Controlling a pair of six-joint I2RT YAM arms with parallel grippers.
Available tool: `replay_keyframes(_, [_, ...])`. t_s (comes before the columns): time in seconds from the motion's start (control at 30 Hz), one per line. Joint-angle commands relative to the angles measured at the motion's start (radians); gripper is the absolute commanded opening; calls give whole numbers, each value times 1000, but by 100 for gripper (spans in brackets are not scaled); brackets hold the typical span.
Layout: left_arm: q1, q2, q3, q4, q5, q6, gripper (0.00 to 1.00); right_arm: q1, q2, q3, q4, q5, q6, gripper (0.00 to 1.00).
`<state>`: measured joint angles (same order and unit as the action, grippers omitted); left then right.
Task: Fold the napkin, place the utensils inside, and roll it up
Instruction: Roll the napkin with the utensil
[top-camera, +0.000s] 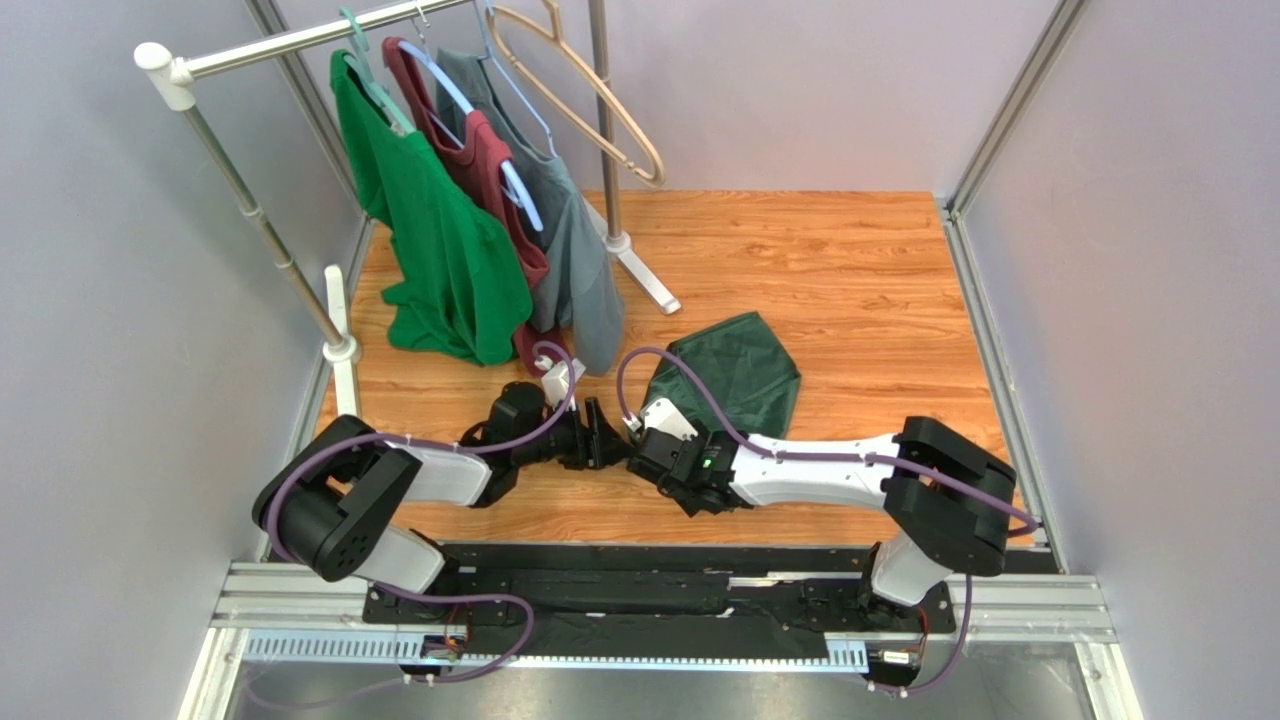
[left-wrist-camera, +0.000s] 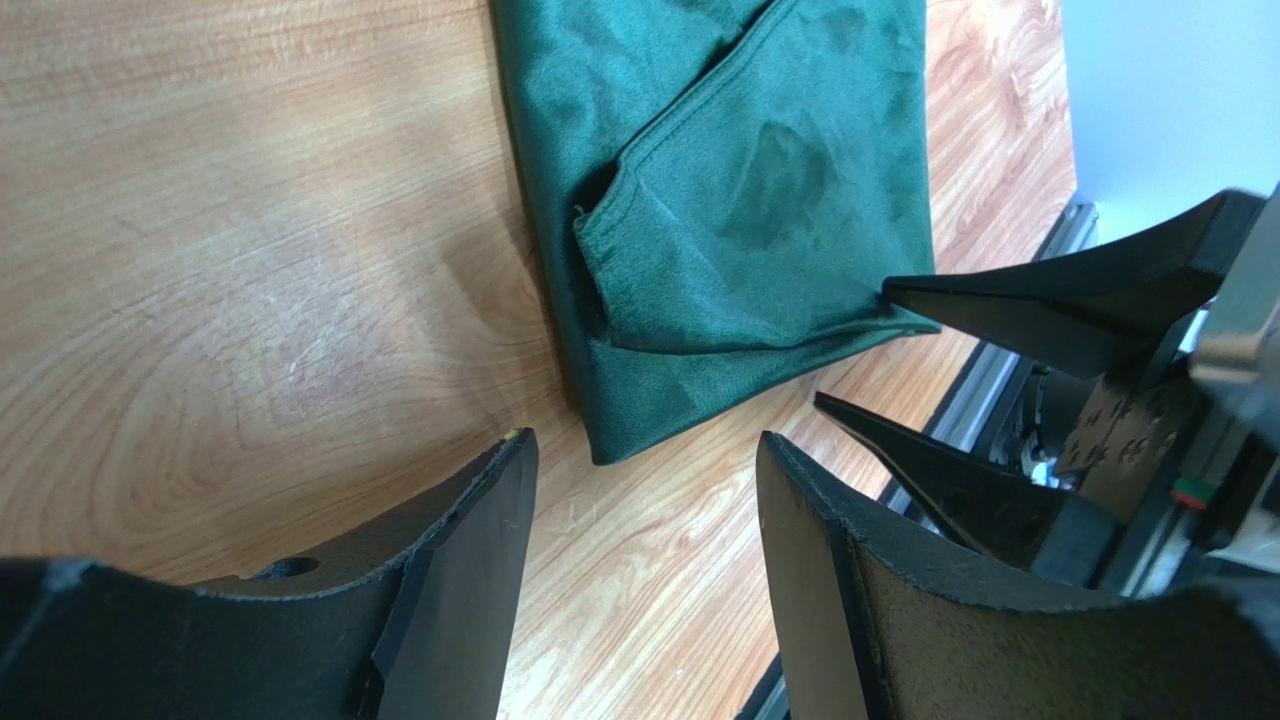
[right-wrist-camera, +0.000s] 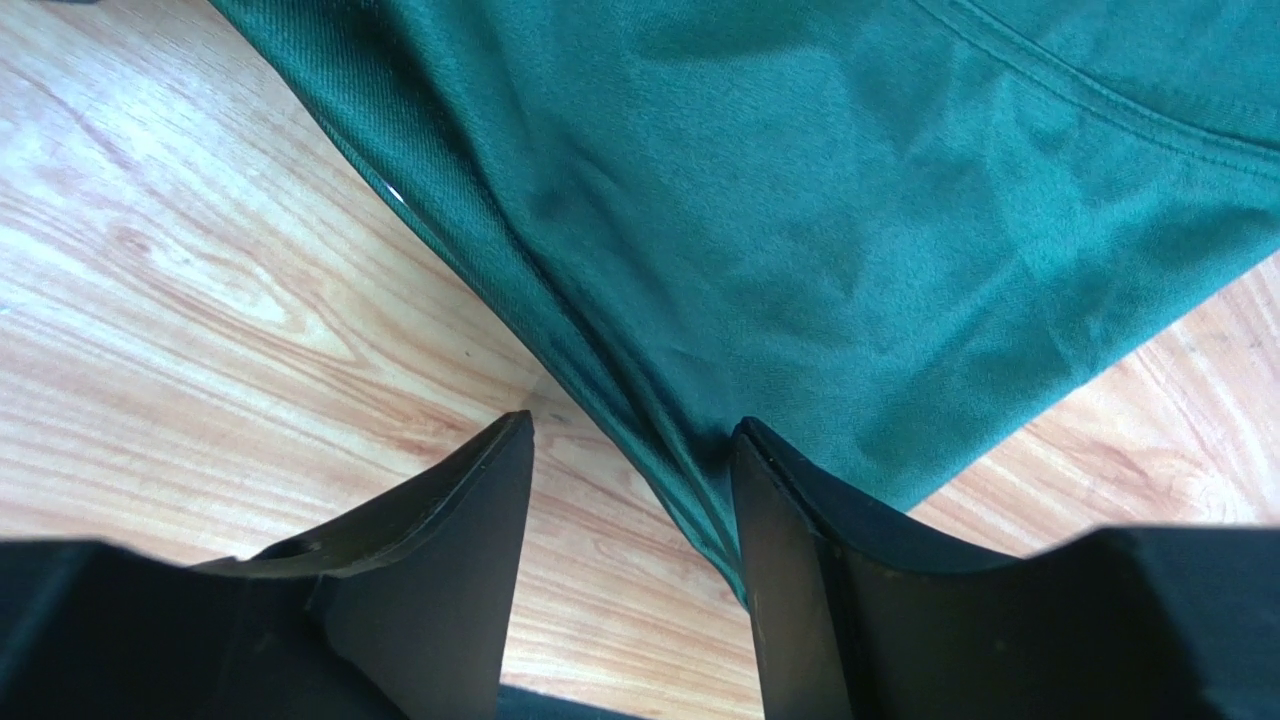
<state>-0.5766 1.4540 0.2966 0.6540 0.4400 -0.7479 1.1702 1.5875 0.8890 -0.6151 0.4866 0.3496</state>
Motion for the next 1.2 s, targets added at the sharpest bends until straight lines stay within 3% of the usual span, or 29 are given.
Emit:
replay_keyframes(0.0, [-6, 12, 18, 21, 14, -16, 64, 20, 31, 8, 60, 63, -20, 53])
replay_keyframes(0.43, [-6, 34, 26, 33, 20, -24, 64, 37, 72, 21, 37, 156, 26, 34])
replay_keyframes(0.63, [-6, 55, 27, 50, 32, -28, 64, 39, 80, 24, 37, 147, 19, 19])
replay_keyframes(0.8, [-6, 42, 27, 50, 34, -31, 64, 39, 97, 36, 37, 126, 0, 1])
replay_keyframes(1.17, [-6, -55, 33, -42, 16, 24, 64, 6, 89, 54, 46, -29, -73, 0])
